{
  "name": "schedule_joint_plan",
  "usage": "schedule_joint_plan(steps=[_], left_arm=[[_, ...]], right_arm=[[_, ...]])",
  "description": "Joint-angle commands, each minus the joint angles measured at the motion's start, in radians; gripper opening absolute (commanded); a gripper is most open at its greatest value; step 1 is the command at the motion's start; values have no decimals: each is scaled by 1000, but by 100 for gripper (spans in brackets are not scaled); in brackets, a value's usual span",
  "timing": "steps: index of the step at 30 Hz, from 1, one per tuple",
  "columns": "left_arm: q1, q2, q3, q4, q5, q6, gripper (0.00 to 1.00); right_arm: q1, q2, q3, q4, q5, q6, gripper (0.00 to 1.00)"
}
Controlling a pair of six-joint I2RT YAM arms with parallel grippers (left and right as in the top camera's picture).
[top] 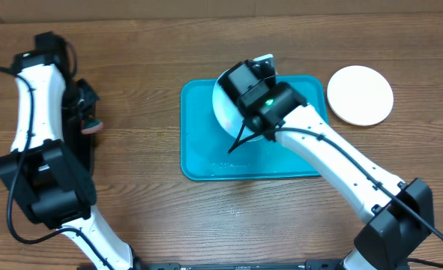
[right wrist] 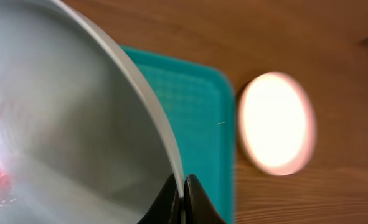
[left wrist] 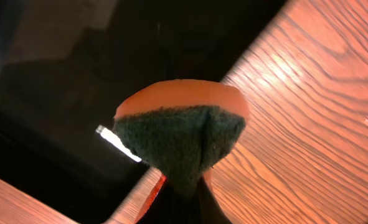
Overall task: Clean dirty plates on tray and stack at the side
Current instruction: 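Return the left gripper to the black tray and release the sponge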
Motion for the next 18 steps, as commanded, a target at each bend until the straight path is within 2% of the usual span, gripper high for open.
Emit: schedule_joint_plan(steps=[1, 6, 11, 18], left_arm=[[68, -13, 1, 22, 27, 63, 4], [143, -13, -53, 86, 30, 66, 4], [180, -13, -151, 167, 50, 66, 4], [187, -12, -252, 277, 50, 86, 4]], right_arm=[[64, -17, 27, -2, 341, -99, 4], [135, -17, 27, 11, 509, -206, 4], [177, -17, 27, 14, 640, -231, 4], [184, -16, 27, 18, 674, -231, 4]])
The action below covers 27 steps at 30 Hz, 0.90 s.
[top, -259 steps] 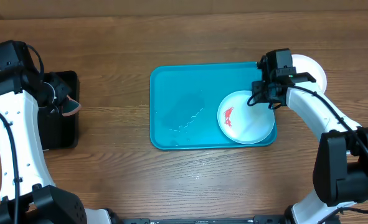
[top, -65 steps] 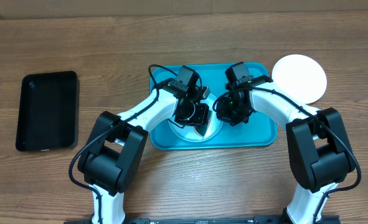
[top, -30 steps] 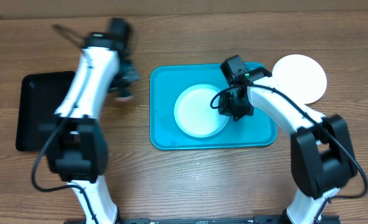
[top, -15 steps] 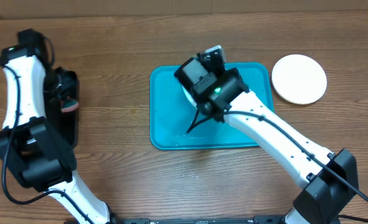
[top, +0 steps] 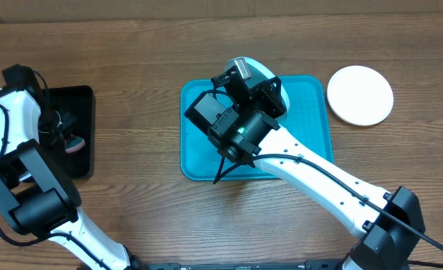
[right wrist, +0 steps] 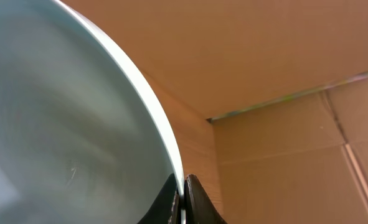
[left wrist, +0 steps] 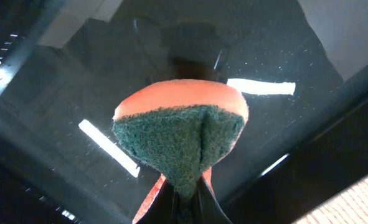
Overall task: Clean dirty plates on tray and stack at the side
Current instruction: 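Return the left gripper to the black tray and release the sponge, then lift the light blue plate with the right gripper and stack it on the plates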
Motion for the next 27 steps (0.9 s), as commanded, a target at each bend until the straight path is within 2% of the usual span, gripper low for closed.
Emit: schedule_joint_plan(steps=[1, 8, 9, 11, 12, 13, 17, 23, 27], left_arm=[[1, -12, -42, 44, 10, 48, 4], [1, -12, -101, 116, -37, 65, 6], [2, -12, -101, 117, -33, 62, 23], [2, -12, -101, 119, 8, 58, 65], [2, -12, -98, 120, 27, 58, 80], [3, -12, -93, 119, 35, 58, 85], [16, -19, -16, 37, 34, 58, 87], [39, -36, 224, -190, 58, 57, 86], [39, -56, 332, -281, 158, 58, 94]], right_arm=[[3, -16, 27, 7, 71, -5, 4], [3, -16, 27, 6, 4, -4, 4], [3, -16, 27, 6, -11, -4, 4], [3, -16, 27, 10, -19, -3, 4], [3, -16, 27, 14, -19, -3, 4], [3, -16, 27, 18, -19, -4, 4], [3, -16, 27, 21, -3, -5, 4], [3, -16, 27, 21, 35, -3, 4], [-11, -16, 26, 27, -109, 55, 4]])
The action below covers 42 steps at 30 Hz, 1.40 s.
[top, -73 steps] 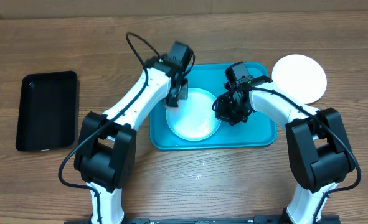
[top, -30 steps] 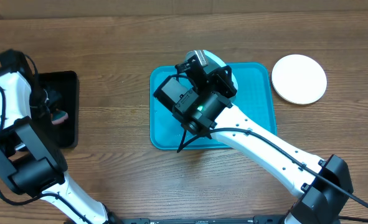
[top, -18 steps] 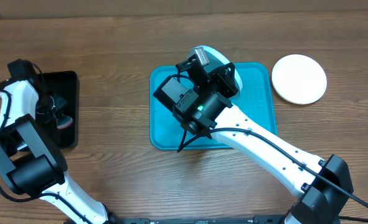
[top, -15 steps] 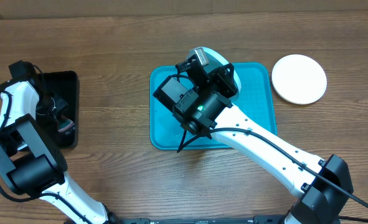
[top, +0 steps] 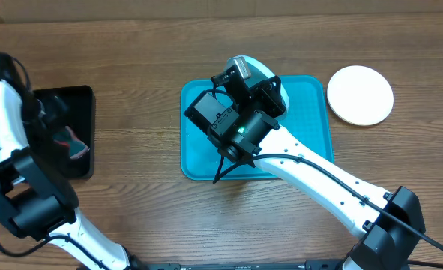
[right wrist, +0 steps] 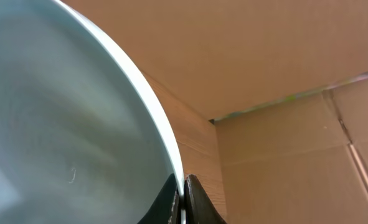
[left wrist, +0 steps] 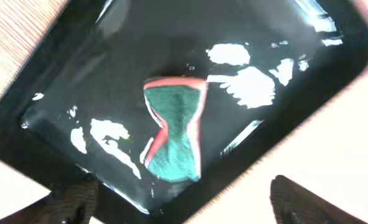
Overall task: Clean dirty plates on tray and stack at the side
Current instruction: 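Lift the light blue plate with the right gripper and stack it on the plates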
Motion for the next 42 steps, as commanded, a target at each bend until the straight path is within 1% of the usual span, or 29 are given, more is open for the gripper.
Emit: schedule_joint_plan(steps=[1, 3, 4, 7, 9, 11, 12, 14, 15, 17, 19, 20, 22, 25, 29, 34, 36, 38, 42], left_arm=[[5, -48, 85, -45, 112, 11, 100], [5, -51, 87, -48, 125, 11, 100], [5, -50, 85, -48, 125, 11, 100], [3, -50, 73, -59, 126, 11, 100], [-3, -50, 73, -58, 126, 11, 100], [-7, -50, 73, -66, 126, 11, 100], [-9, -50, 73, -74, 126, 11, 100], [-11, -50, 73, -85, 125, 11, 100], [-11, -50, 73, -83, 124, 11, 100], [-11, -50, 73, -80, 122, 11, 100], [-11, -50, 73, -80, 122, 11, 100], [-11, -50, 73, -80, 122, 11, 100], [-11, -50, 73, -80, 122, 11, 100], [-11, -50, 72, -80, 122, 11, 100], [-11, -50, 73, -80, 122, 11, 100], [-11, -50, 73, -80, 122, 11, 100], [-11, -50, 73, -80, 122, 11, 100], [-11, -50, 72, -80, 122, 11, 100], [-11, -50, 73, -80, 122, 11, 100]], right_arm=[[-21, -16, 23, 19, -151, 81, 4], [-61, -8, 8, 45, -311, 101, 4], [-87, -1, 0, 54, -356, 101, 4], [-160, 8, -8, 30, -367, 105, 4], [-203, -8, -7, 33, -370, 155, 4], [-265, -23, -7, 59, -440, 190, 4], [-302, -27, -8, 73, -512, 190, 4], [-409, -29, -8, 97, -724, 190, 4], [-548, -24, -8, 113, -994, 190, 4], [-684, -14, -8, 125, -1221, 190, 4], [-822, -2, -10, 129, -1384, 189, 4], [-873, 4, -11, 127, -1423, 189, 4], [-971, 11, -22, 120, -1452, 190, 4], [-1097, 12, -58, 123, -1447, 189, 4], [-1214, 12, -118, 182, -1448, 190, 4], [-1269, 12, -208, 299, -1432, 195, 4], [-1276, 12, -255, 364, -1374, 271, 4], [-1277, 12, -299, 431, -1353, 318, 4], [-1271, 12, -365, 537, -1368, 316, 5]])
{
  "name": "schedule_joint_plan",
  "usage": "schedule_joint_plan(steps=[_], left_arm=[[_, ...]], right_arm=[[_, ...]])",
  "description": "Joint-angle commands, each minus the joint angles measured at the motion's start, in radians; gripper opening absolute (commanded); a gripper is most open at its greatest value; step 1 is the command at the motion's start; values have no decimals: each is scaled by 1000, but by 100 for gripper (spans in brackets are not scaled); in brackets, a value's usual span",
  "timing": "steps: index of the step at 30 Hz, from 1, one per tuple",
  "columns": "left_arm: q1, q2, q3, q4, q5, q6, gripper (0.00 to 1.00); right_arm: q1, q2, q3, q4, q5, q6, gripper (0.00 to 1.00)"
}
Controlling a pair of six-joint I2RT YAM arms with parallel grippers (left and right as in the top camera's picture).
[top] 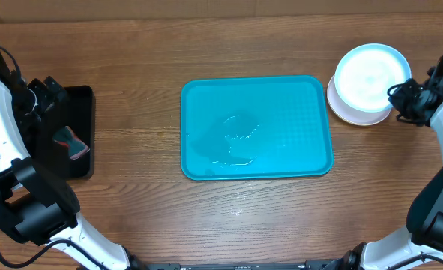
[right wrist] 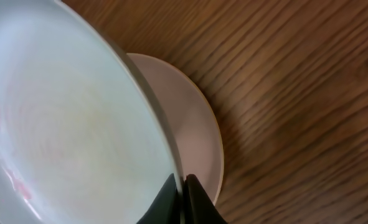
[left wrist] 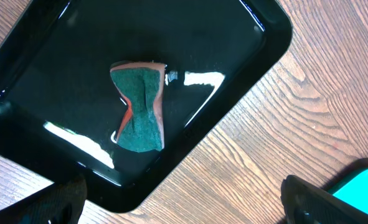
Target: Clean dirty plates on tray and stack at the side
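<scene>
The teal tray lies mid-table with no plate on it, only a wet patch. At the far right my right gripper is shut on the rim of a pale blue-white plate, held just above the pinkish plate that rests on the table. The pinkish plate's edge peeks out beneath the held one. Faint pink smears show on the held plate. My left gripper hangs open above the black tray, where the orange-and-green sponge lies.
The black sponge tray sits at the left edge of the wooden table. A cardboard wall runs along the back. Bare wood lies between the two trays and in front of the teal tray.
My right gripper has carried the plate from above the teal tray to over the pinkish plate at the right. The left gripper sits a little higher over the black tray, still open.
At first my left gripper held the sponge near the black tray while the right held the plate tilted over the teal tray. The sponge then hung over the black tray, then lay in it, released. The plate now hangs above the side plate.
</scene>
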Motion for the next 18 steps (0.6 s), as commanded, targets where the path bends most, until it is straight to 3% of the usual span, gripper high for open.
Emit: schedule_joint_plan(steps=[1, 3, 6, 7, 8, 10, 14, 18], left_arm=[[-10, -15, 3, 1, 8, 11, 100], [-10, -15, 3, 1, 8, 11, 100], [-10, -15, 3, 1, 8, 11, 100], [-10, -15, 3, 1, 8, 11, 100], [-10, -15, 3, 1, 8, 11, 100], [-10, -15, 3, 1, 8, 11, 100], [-10, -15, 3, 1, 8, 11, 100], [-10, -15, 3, 1, 8, 11, 100]], right_arm=[[7, -1, -37, 45, 9, 42, 4], [8, -1, -50, 61, 9, 42, 6], [8, 0, -50, 61, 9, 42, 23], [8, 0, -50, 59, 8, 42, 53], [8, 0, -50, 58, 8, 42, 66], [8, 0, -50, 54, -3, 39, 81], [8, -24, -34, 19, -58, 31, 92], [9, -108, -19, -25, -95, 32, 96]])
